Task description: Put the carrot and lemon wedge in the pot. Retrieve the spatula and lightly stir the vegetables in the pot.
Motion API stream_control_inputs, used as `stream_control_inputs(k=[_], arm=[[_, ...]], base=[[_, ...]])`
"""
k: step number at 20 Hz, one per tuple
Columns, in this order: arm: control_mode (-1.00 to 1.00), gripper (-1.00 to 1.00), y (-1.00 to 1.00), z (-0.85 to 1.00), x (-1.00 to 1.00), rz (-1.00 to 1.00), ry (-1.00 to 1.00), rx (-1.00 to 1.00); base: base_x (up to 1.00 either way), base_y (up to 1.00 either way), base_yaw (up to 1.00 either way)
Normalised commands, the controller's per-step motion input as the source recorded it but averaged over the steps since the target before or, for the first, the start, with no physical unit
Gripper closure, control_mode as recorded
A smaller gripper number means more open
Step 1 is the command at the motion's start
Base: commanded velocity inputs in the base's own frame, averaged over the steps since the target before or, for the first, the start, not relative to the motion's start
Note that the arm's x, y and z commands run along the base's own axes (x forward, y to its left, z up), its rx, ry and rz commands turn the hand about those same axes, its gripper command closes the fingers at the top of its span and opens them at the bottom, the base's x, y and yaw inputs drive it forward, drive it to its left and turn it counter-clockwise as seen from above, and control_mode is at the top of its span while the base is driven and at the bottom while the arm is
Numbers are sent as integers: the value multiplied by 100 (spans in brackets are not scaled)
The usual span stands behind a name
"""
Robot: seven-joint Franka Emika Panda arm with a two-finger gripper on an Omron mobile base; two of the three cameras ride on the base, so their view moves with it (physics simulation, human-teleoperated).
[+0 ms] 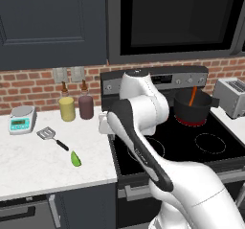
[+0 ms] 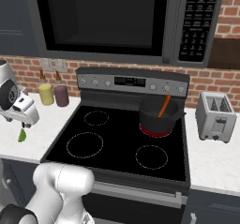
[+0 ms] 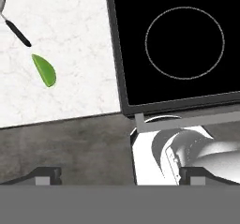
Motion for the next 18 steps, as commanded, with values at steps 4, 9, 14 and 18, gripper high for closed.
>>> stream_control_inputs(k=[4,9,14,18], arm=[[-100,-100,51,-46,29,16,19,0],[-100,-100,59,-37,44,8,19,0],[-100,-100,69,-41,19,4,13,-1],[-100,-100,62,-51,0,1,2,-6]], base=[[0,0,0],[0,0,0],[0,0,0],[0,0,0]])
